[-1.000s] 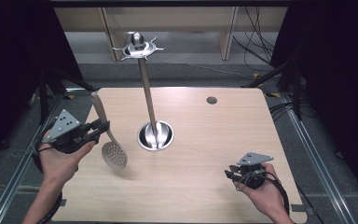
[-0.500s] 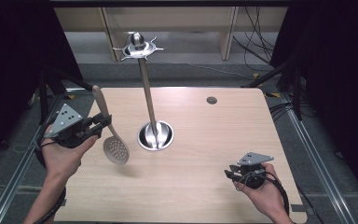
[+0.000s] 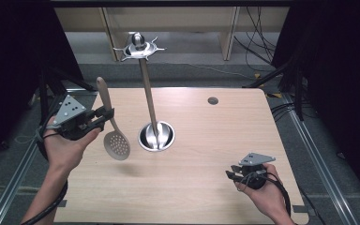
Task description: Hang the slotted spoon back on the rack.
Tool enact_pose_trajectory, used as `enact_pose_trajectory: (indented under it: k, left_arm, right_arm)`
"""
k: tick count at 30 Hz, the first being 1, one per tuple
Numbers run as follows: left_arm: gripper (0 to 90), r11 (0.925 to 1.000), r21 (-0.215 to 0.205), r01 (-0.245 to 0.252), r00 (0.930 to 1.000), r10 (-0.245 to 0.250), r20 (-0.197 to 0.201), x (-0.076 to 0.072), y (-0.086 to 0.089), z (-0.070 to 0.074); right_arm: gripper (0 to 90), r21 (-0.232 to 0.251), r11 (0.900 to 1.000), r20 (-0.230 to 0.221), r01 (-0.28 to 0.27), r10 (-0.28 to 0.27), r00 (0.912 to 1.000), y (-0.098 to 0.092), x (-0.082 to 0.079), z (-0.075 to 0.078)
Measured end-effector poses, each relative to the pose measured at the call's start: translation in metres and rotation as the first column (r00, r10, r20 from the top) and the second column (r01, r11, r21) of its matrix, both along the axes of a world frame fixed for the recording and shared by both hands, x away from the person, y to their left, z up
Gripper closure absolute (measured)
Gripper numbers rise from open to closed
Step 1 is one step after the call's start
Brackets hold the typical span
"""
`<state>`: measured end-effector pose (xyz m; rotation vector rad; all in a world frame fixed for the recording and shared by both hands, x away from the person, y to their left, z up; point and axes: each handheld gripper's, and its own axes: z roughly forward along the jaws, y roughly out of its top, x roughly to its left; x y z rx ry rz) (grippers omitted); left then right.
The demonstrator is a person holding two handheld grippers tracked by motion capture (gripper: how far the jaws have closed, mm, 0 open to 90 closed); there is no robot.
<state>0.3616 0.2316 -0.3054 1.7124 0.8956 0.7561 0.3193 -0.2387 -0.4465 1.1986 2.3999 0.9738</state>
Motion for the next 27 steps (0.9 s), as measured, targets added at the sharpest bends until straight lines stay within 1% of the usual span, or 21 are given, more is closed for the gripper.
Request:
enact_pose_trajectory:
  k: [1, 2, 3, 4, 5, 6, 7, 8, 9, 10, 11, 12, 14, 15, 16, 17, 18, 19, 20, 22, 27]
  left_arm:
    - [74.1, 1.0, 0.006, 0.0, 1.0, 0.0, -0.004, 0.001, -0.001, 0.001]
    - [74.1, 1.0, 0.003, 0.004, 0.9999, -0.004, -0.015, 0.001, -0.001, 0.001]
    - [74.1, 1.0, 0.006, 0.003, 1.0, -0.003, -0.005, 0.002, -0.002, 0.002]
    - [74.1, 0.9999, 0.013, 0.004, 1.0, -0.004, -0.008, 0.002, -0.002, 0.003]
    - [74.1, 0.9999, 0.009, 0.006, 0.9999, -0.005, -0.009, 0.003, -0.003, 0.003]
    - [74.1, 0.9999, 0.013, 0.006, 0.9999, -0.006, -0.009, 0.004, -0.003, 0.004]
    - [74.1, 1.0, 0.004, 0.009, 0.9998, -0.009, -0.02, 0.004, -0.004, 0.004]
    - [74.1, 0.9999, 0.011, 0.005, 0.9999, -0.005, -0.012, 0.005, -0.004, 0.006]
    - [74.1, 0.9999, 0.01, 0.007, 0.9999, -0.007, -0.009, 0.005, -0.004, 0.007]
    - [74.1, 0.9999, 0.01, 0.007, 0.9999, -0.007, -0.009, 0.005, -0.004, 0.007]
    - [74.1, 0.9999, -0.001, 0.01, 0.9998, -0.01, -0.018, 0.006, -0.005, 0.007]
    - [74.1, 1.0, 0.001, 0.009, 0.9999, -0.009, -0.008, 0.006, -0.005, 0.008]
    - [74.0, 0.9999, 0.001, 0.015, 0.9999, -0.015, -0.008, 0.007, -0.005, 0.009]
    - [74.0, 0.9992, -0.004, 0.039, 0.9992, -0.039, -0.004, 0.009, -0.005, 0.009]
    - [74.0, 0.9988, -0.009, 0.047, 0.9989, -0.047, -0.005, 0.009, -0.005, 0.009]
    - [74.0, 0.9993, -0.006, 0.037, 0.9993, -0.037, -0.01, 0.009, -0.005, 0.01]
    - [74.0, 0.9986, -0.003, 0.053, 0.9985, -0.053, -0.01, 0.012, -0.005, 0.01]
    - [74.0, 0.9976, 0.011, 0.068, 0.9975, -0.068, -0.018, 0.013, -0.005, 0.011]
    - [74.0, 0.9969, 0.013, 0.078, 0.9967, -0.078, -0.021, 0.014, -0.005, 0.012]
    - [74.0, 0.9954, 0.027, 0.091, 0.9955, -0.091, -0.026, 0.017, -0.005, 0.013]
    - [73.9, 0.9941, 0.018, 0.106, 0.9939, -0.106, -0.031, 0.022, -0.005, 0.017]
  right_arm:
    - [67.6, -0.002, 1.0, 0.005, -0.005, 0.005, 1.0, 0.0, 0.0, 0.0]
    - [67.6, 0.004, 1.0, -0.005, 0.007, -0.007, 1.0, 0.0, -0.001, 0.0]
    - [67.6, 0.004, 1.0, -0.005, 0.007, -0.007, 1.0, 0.0, -0.001, 0.0]
    - [67.6, -0.004, 1.0, 0.015, -0.003, 0.003, 0.9999, 0.0, 0.0, -0.001]
    - [67.6, -0.004, 1.0, 0.016, -0.004, 0.004, 0.9999, 0.0, 0.0, -0.001]
    - [67.6, -0.011, 1.0, 0.034, -0.018, 0.018, 0.9993, -0.001, 0.001, -0.001]
    - [67.6, 0.002, 1.0, 0.036, -0.004, 0.004, 0.9993, -0.001, 0.001, -0.001]
    - [67.6, 0.002, 1.0, 0.036, -0.004, 0.004, 0.9993, -0.001, 0.001, -0.001]
    - [67.6, -0.002, 1.0, 0.035, -0.007, 0.007, 0.9994, -0.001, 0.001, 0.0]
    - [67.6, 0.001, 1.0, 0.036, -0.006, 0.006, 0.9993, -0.001, 0.001, 0.0]
    - [67.6, 0.001, 1.0, 0.036, -0.006, 0.006, 0.9993, -0.001, 0.001, 0.0]
    - [67.4, -0.002, 1.0, 0.039, -0.012, 0.012, 0.9991, -0.001, 0.001, 0.0]
    - [67.4, -0.008, 1.0, 0.042, -0.017, 0.017, 0.999, -0.002, 0.002, -0.001]
    - [67.4, -0.008, 1.0, 0.042, -0.017, 0.017, 0.999, -0.002, 0.002, -0.001]
    - [67.3, -0.009, 1.0, 0.042, -0.017, 0.018, 0.999, -0.002, 0.002, -0.001]
    - [67.4, -0.007, 1.0, 0.039, -0.013, 0.014, 0.9992, -0.001, 0.001, -0.001]
    - [67.4, -0.006, 1.0, 0.036, -0.011, 0.011, 0.9993, -0.001, 0.001, -0.001]
    - [67.3, -0.005, 1.0, 0.036, -0.009, 0.01, 0.9993, -0.001, 0.001, -0.001]
    - [67.3, -0.005, 1.0, 0.037, -0.011, 0.011, 0.9992, -0.001, 0.001, -0.001]
    - [67.4, -0.002, 1.0, 0.041, -0.013, 0.013, 0.9991, -0.001, 0.001, -0.001]
    - [67.3, 0.001, 1.0, 0.044, -0.011, 0.011, 0.999, -0.001, 0.001, 0.0]
